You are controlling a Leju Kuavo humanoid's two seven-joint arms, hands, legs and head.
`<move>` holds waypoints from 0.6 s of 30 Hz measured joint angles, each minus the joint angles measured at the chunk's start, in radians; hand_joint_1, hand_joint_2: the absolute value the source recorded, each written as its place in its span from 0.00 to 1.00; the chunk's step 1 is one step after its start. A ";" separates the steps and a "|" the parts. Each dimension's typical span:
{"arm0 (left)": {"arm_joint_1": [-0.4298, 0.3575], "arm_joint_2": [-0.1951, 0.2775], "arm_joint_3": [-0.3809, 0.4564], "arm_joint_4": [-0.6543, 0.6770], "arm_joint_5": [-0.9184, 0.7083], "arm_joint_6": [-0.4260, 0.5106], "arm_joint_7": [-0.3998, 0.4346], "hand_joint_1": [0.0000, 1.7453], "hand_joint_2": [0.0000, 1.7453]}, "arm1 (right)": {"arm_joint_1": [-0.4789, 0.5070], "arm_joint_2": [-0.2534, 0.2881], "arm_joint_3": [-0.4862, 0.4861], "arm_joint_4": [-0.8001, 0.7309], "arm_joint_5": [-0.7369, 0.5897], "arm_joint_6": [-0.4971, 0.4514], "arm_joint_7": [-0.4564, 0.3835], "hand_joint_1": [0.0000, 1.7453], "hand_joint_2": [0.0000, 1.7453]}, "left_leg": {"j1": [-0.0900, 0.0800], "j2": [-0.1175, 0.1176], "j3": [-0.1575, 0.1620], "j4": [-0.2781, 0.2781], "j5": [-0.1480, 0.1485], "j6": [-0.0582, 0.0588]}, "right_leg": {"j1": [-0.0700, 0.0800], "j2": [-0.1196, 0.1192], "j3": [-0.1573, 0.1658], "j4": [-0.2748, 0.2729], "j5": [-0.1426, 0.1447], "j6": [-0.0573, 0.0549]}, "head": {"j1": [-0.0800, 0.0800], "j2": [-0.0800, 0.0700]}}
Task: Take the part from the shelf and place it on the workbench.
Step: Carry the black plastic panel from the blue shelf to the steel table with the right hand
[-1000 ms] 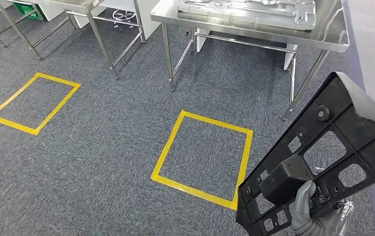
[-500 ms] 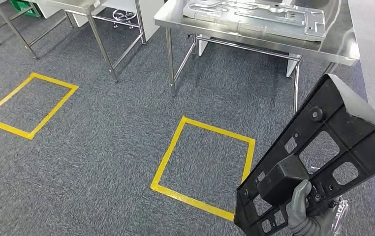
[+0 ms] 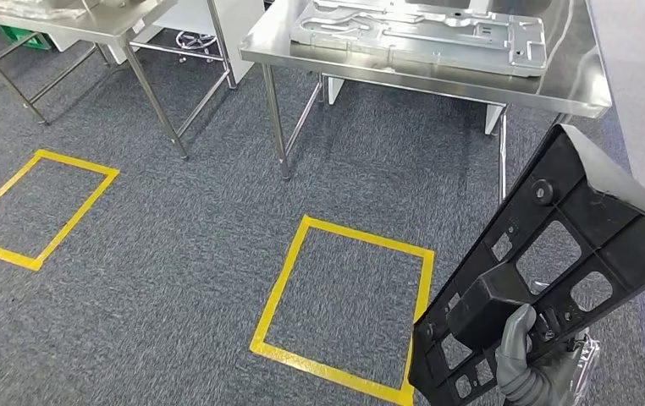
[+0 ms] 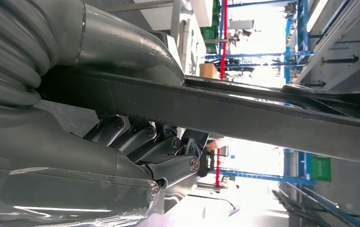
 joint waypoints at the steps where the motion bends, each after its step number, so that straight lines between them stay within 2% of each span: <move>1: 0.001 0.002 0.000 0.000 0.000 0.000 0.000 0.00 1.00 | 0.000 0.000 -0.001 0.000 0.000 -0.001 0.001 1.00 1.00 | -0.004 -0.001 0.005 -0.048 0.052 0.008 | 0.001 0.002 0.011 -0.002 -0.011 0.004 | 0.000 0.000; 2: 0.003 0.004 0.001 0.001 0.000 -0.001 0.000 0.00 1.00 | -0.001 0.000 -0.002 0.000 0.001 -0.001 0.002 1.00 1.00 | -0.008 -0.002 0.010 -0.078 0.090 0.015 | 0.002 0.004 0.018 -0.006 -0.020 0.009 | -0.001 0.000; 3: 0.003 0.006 0.001 0.001 0.000 -0.001 0.000 0.00 1.00 | -0.001 0.000 -0.003 0.000 0.002 -0.002 0.005 1.00 1.00 | -0.011 -0.003 0.013 -0.095 0.106 0.020 | 0.002 0.006 0.024 -0.006 -0.022 0.015 | -0.001 0.000; 5: 0.003 0.007 0.002 0.002 0.001 -0.002 0.002 0.00 1.00 | -0.002 0.000 -0.006 -0.002 0.004 0.001 0.010 1.00 1.00 | -0.008 -0.005 0.037 -0.113 0.097 0.028 | 0.003 0.006 0.032 0.003 -0.014 0.029 | -0.003 0.000; 6: 0.003 0.007 0.002 0.002 0.000 -0.003 0.002 0.00 1.00 | -0.002 0.000 -0.007 -0.002 0.004 0.004 0.012 1.00 1.00 | -0.005 -0.005 0.054 -0.125 0.094 0.034 | 0.003 0.004 0.030 0.026 -0.007 0.035 | -0.002 0.000; 7: 0.002 0.007 0.004 0.002 0.000 -0.003 0.003 0.00 1.00 | -0.003 0.000 -0.009 -0.003 0.004 0.007 0.013 1.00 1.00 | -0.003 -0.004 0.072 -0.135 0.090 0.039 | 0.003 0.003 0.014 0.062 -0.005 0.039 | -0.001 0.000; 8: 0.002 0.007 0.005 0.002 0.000 -0.004 0.004 0.00 1.00 | -0.004 0.000 -0.009 -0.003 0.000 0.013 0.013 1.00 1.00 | -0.001 -0.002 0.088 -0.142 0.084 0.043 | 0.001 0.001 -0.016 0.111 -0.014 0.043 | 0.000 0.000; 10: 0.002 0.007 0.008 0.002 -0.001 -0.004 0.005 0.00 1.00 | -0.004 0.000 -0.010 -0.003 -0.011 0.025 0.014 1.00 1.00 | -0.001 0.001 0.111 -0.145 0.066 0.047 | 0.000 0.000 -0.100 0.214 -0.065 0.051 | 0.001 0.000; 11: 0.003 0.007 0.009 0.002 -0.001 -0.005 0.006 0.00 1.00 | -0.004 0.000 -0.011 -0.003 -0.016 0.030 0.013 1.00 1.00 | -0.001 0.002 0.122 -0.146 0.055 0.046 | -0.002 -0.001 -0.136 0.243 -0.093 0.054 | 0.001 0.000; 12: 0.003 0.007 0.009 0.002 -0.001 -0.006 0.006 0.00 1.00 | -0.004 0.000 -0.012 -0.003 -0.018 0.032 0.013 1.00 1.00 | -0.001 0.002 0.135 -0.145 0.044 0.045 | -0.003 -0.002 -0.161 0.246 -0.108 0.057 | 0.001 0.000; 13: 0.004 0.007 0.010 0.002 -0.001 -0.006 0.007 0.00 1.00 | -0.004 0.000 -0.013 -0.003 -0.017 0.033 0.012 1.00 1.00 | -0.001 0.003 0.150 -0.145 0.032 0.042 | -0.004 -0.004 -0.171 0.223 -0.098 0.059 | 0.001 0.000; 14: 0.003 0.007 0.011 0.002 -0.001 -0.007 0.007 0.00 1.00 | -0.004 0.000 -0.014 -0.003 -0.015 0.034 0.011 1.00 1.00 | 0.000 0.007 0.167 -0.145 0.019 0.040 | -0.004 -0.010 -0.169 0.176 -0.062 0.058 | 0.002 0.000; 15: 0.004 0.006 0.012 0.002 -0.001 -0.009 0.007 0.00 1.00 | -0.004 0.000 -0.016 -0.003 -0.013 0.034 0.011 1.00 1.00 | 0.000 0.011 0.183 -0.145 0.006 0.037 | -0.002 -0.029 -0.164 0.118 0.000 0.053 | 0.002 0.000; 16: 0.005 0.006 0.013 0.002 -0.001 -0.010 0.007 0.00 1.00 | -0.005 -0.001 -0.017 -0.003 -0.011 0.034 0.011 1.00 1.00 | -0.001 0.016 0.197 -0.144 -0.008 0.033 | 0.001 -0.046 -0.158 0.071 0.049 0.047 | 0.003 0.000; 17: 0.006 0.006 0.015 0.002 -0.001 -0.011 0.008 0.00 1.00 | -0.007 -0.001 -0.017 -0.003 -0.010 0.036 0.012 1.00 1.00 | -0.003 0.022 0.207 -0.144 -0.021 0.028 | 0.004 -0.060 -0.153 0.039 0.087 0.039 | 0.002 0.000; 18: 0.008 0.007 0.018 0.003 -0.001 -0.012 0.008 0.00 1.00 | -0.008 -0.001 -0.017 -0.003 -0.010 0.037 0.012 1.00 1.00 | -0.005 0.027 0.218 -0.142 -0.030 0.021 | 0.005 -0.066 -0.151 0.024 0.104 0.031 | 0.002 0.000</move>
